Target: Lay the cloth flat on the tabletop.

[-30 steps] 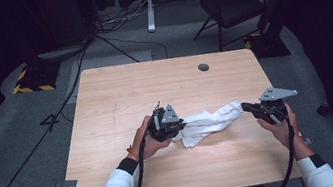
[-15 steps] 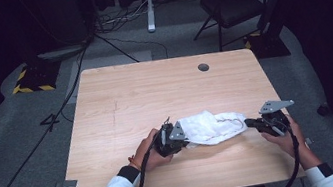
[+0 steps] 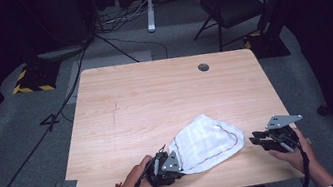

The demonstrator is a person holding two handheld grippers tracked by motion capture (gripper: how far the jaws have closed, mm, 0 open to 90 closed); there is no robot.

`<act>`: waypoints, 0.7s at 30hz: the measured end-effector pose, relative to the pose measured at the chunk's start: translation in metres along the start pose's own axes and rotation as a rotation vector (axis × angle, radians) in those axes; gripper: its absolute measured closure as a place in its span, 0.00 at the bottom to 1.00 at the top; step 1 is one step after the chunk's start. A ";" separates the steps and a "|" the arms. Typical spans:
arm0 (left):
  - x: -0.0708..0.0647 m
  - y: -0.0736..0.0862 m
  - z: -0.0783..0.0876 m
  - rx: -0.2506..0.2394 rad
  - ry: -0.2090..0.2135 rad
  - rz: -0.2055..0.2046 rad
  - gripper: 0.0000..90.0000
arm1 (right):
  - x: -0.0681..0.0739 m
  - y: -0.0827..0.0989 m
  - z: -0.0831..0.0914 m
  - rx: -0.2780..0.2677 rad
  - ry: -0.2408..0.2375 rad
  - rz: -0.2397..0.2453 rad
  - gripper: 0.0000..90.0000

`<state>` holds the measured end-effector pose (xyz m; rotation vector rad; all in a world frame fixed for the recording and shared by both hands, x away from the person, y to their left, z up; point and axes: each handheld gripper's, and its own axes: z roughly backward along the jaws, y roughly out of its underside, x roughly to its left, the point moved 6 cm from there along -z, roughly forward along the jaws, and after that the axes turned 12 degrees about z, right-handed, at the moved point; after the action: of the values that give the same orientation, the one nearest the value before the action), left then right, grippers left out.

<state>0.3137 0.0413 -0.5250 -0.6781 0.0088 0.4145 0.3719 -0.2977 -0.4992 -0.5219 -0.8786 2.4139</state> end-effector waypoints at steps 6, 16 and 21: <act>0.020 -0.003 0.022 -0.131 -0.066 0.166 0.39 | -0.002 -0.039 -0.007 -0.056 0.026 0.066 0.55; 0.081 -0.028 0.002 -0.141 -0.133 0.266 0.44 | -0.011 -0.072 -0.066 0.049 -0.022 0.110 0.50; 0.093 -0.036 -0.009 -0.087 -0.093 0.214 0.77 | -0.019 -0.074 -0.088 0.099 -0.056 0.088 0.75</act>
<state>0.4139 0.0451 -0.5235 -0.7459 -0.0254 0.6555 0.4566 -0.2182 -0.5084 -0.4669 -0.7691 2.5478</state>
